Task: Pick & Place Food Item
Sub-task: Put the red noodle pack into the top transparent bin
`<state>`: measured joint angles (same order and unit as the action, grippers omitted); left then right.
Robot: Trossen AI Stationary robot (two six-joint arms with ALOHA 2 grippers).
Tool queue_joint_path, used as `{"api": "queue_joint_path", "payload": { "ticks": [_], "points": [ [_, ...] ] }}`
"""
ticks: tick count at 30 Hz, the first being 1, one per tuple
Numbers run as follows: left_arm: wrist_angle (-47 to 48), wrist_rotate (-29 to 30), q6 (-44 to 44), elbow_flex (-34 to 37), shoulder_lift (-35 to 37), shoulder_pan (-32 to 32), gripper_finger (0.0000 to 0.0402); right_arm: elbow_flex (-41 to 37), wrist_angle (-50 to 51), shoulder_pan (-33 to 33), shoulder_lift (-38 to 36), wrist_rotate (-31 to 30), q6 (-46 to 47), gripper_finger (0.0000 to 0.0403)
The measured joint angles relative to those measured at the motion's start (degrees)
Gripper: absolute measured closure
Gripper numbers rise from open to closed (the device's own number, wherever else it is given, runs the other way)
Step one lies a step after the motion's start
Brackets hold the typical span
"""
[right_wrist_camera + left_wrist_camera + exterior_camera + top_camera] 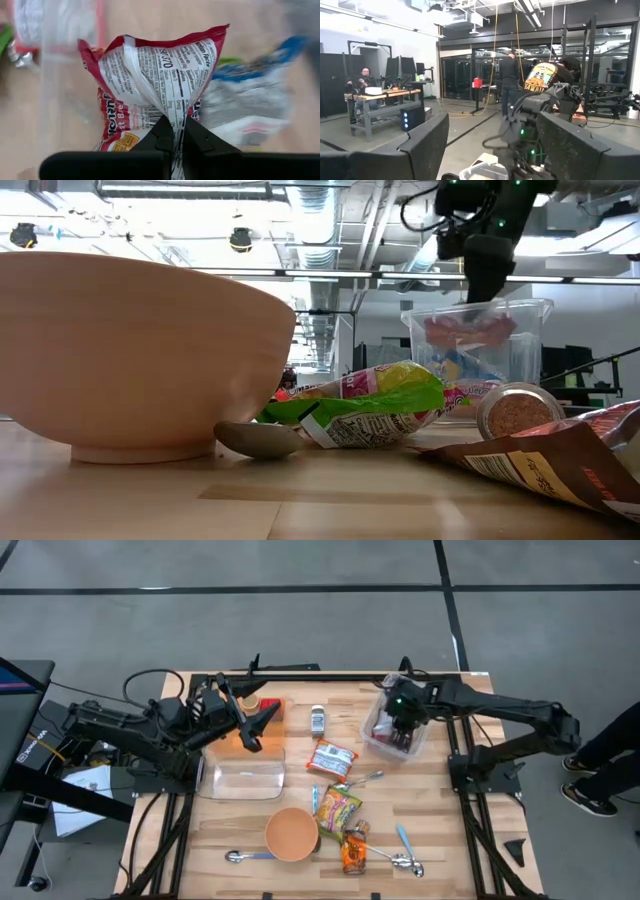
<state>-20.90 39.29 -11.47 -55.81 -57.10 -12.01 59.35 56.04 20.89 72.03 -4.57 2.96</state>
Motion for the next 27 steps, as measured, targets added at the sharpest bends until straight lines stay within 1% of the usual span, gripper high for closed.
{"api": "queue_joint_path", "payload": {
  "ticks": [2,7,10,16,20,27],
  "points": [
    [-0.1,0.0,0.2,0.0,0.0,0.0,0.0105,-0.8,-0.3,-0.3,1.0,1.3,-0.3,0.0394],
    [-0.1,0.1,0.4,0.0,0.0,0.0,0.0105,-3.6,-2.4,-1.0,2.4,1.6,-0.9,0.0393],
    [-0.1,0.2,0.4,0.0,0.0,0.0,0.0105,-4.4,-2.9,-0.5,2.3,1.8,-0.9,0.0382],
    [-0.1,1.0,0.4,0.0,0.0,0.0,0.0105,-4.6,-3.1,0.2,2.3,2.0,-0.1,0.034],
    [-0.1,1.2,0.4,0.0,0.0,0.0,0.0105,-4.6,-3.4,0.2,2.2,3.5,0.3,0.0307],
    [-0.1,1.2,0.4,0.0,0.0,0.0,0.0105,-4.6,-3.6,0.7,-2.7,5.5,2.5,0.0234]
  ]
}}
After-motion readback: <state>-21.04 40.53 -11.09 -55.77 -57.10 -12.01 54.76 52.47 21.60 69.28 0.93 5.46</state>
